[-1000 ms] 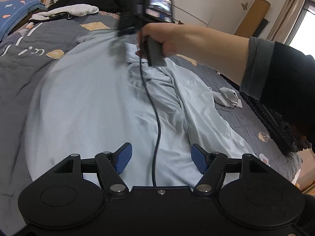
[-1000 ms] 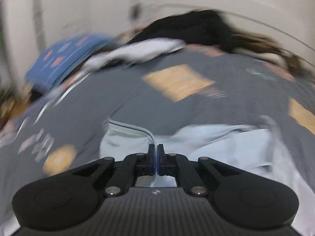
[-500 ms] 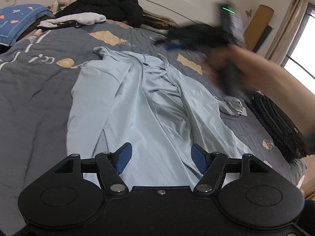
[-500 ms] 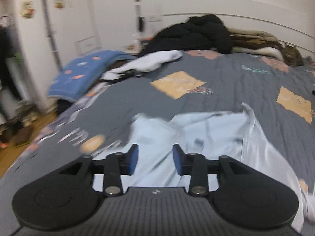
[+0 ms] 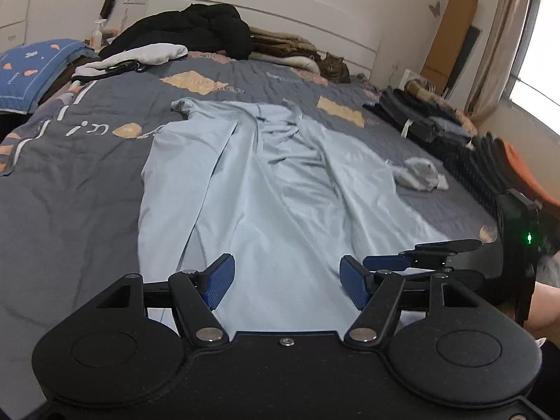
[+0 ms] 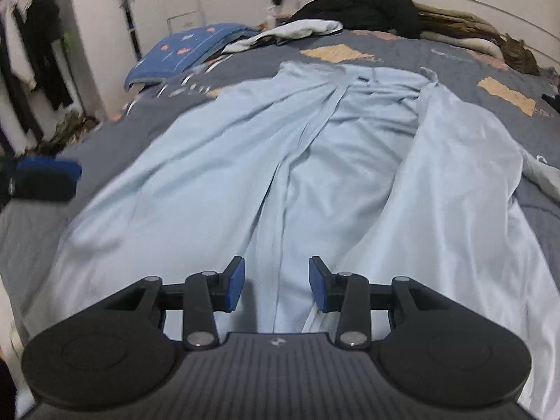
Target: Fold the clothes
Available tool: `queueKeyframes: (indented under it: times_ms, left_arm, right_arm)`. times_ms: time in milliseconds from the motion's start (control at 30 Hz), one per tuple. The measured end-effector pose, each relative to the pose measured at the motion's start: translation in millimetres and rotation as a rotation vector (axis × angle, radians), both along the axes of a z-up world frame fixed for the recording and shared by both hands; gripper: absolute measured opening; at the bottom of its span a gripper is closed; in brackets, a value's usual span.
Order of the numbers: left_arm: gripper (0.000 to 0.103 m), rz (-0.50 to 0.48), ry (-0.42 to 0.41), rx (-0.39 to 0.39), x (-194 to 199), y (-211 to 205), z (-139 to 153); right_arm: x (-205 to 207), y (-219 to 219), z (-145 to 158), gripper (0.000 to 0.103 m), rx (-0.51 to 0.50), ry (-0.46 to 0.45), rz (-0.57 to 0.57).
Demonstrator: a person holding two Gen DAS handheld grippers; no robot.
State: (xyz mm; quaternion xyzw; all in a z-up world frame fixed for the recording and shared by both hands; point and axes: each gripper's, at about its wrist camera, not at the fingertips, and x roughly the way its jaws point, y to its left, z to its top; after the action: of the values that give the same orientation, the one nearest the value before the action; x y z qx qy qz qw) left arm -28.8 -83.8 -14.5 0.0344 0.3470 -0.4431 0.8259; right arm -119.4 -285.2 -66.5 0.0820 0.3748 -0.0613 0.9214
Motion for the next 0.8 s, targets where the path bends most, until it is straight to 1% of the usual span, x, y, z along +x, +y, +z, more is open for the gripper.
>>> queueKeyframes:
  times_ms: [33,100,133,200,300,333,400,467,500,567,633,700,800]
  left_arm:
    - [0.066,0.0,-0.003,0.016,-3,2,-2]
    - [0.066,0.0,-0.007,0.052,-8,6,-5]
    - [0.066,0.002,-0.01,0.066,-11,9,-6]
    - [0.066,0.009,-0.004,0.088,-16,21,-7]
    - [0.066,0.034,0.012,0.138,-22,41,-7]
    - [0.066,0.052,0.023,0.158,-24,48,-8]
    - [0.066,0.066,0.066,0.184,-30,63,-9]
    - [0.072,0.05,0.102,0.208,-40,74,-11]
    - [0.073,0.033,0.114,0.23,-43,77,-12]
    - [0.074,-0.001,0.129,0.281,-48,79,-17]
    - [0.074,-0.031,0.161,0.323,-48,75,-26]
    - [0.074,-0.061,0.197,0.362,-48,70,-37]
    - [0.074,-0.119,0.214,0.442,-56,62,-56]
  right_arm:
    - [0,2,-5,0.038,-0.011,0.012,0.007]
    - [-7,4,-12,0.02,-0.022,0.012,0.018]
    - [-10,4,-15,0.002,-0.023,0.004,0.015]
    - [-19,-8,-13,0.002,0.063,-0.015,-0.064]
    - [-33,-27,-8,0.002,0.128,-0.054,-0.134]
    - [-35,-30,-6,0.002,0.131,-0.057,-0.144]
    - [-37,-40,-4,0.002,0.183,-0.073,-0.175]
    - [-37,-47,-4,0.004,0.246,-0.074,-0.196]
    - [-37,-46,-3,0.006,0.239,-0.076,-0.196]
    - [-36,-44,-1,0.007,0.222,-0.08,-0.196]
    - [-37,-44,2,0.009,0.211,-0.089,-0.191]
    - [-38,-45,5,0.01,0.227,-0.1,-0.19]
    - [-40,-44,8,0.012,0.237,-0.122,-0.181]
